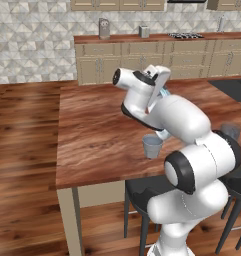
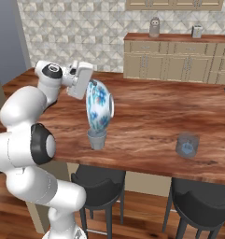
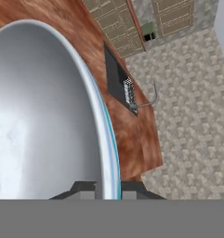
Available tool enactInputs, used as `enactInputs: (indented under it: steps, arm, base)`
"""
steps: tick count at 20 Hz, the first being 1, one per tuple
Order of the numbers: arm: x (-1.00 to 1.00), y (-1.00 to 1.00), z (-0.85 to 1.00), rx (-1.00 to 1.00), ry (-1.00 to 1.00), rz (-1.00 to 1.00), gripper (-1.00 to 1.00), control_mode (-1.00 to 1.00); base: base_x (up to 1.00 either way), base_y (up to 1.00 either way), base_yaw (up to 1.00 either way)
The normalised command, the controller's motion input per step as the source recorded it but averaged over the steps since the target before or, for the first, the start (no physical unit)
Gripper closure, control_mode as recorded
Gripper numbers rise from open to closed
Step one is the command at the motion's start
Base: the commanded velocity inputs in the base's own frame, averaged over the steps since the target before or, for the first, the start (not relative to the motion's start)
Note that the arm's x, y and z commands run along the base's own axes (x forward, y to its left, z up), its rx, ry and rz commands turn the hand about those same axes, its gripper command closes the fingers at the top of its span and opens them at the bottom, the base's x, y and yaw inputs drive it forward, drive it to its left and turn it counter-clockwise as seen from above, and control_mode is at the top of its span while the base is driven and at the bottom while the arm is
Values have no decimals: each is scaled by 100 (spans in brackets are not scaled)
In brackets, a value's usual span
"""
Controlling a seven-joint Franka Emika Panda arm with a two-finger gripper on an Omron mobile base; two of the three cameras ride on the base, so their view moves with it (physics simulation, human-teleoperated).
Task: There are four ice cubes in the ice bowl. Place two ice cubes in each glass of water.
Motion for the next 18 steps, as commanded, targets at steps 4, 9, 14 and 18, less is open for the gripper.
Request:
enactInputs:
  steps: [4,9,14,18]
  arm:
    - [-1,12,0,-3,-2,0,100,-100]
    - [0,0,0,-5,-1,0,100,-100]
    - [0,5,0,-5,0,0,100,-100]
    - [0,18,0,-2,-1,1,100,-100]
  base:
    - [0,0,0]
    - [0,0,0]
    - [0,0,0]
    - [0,0,0]
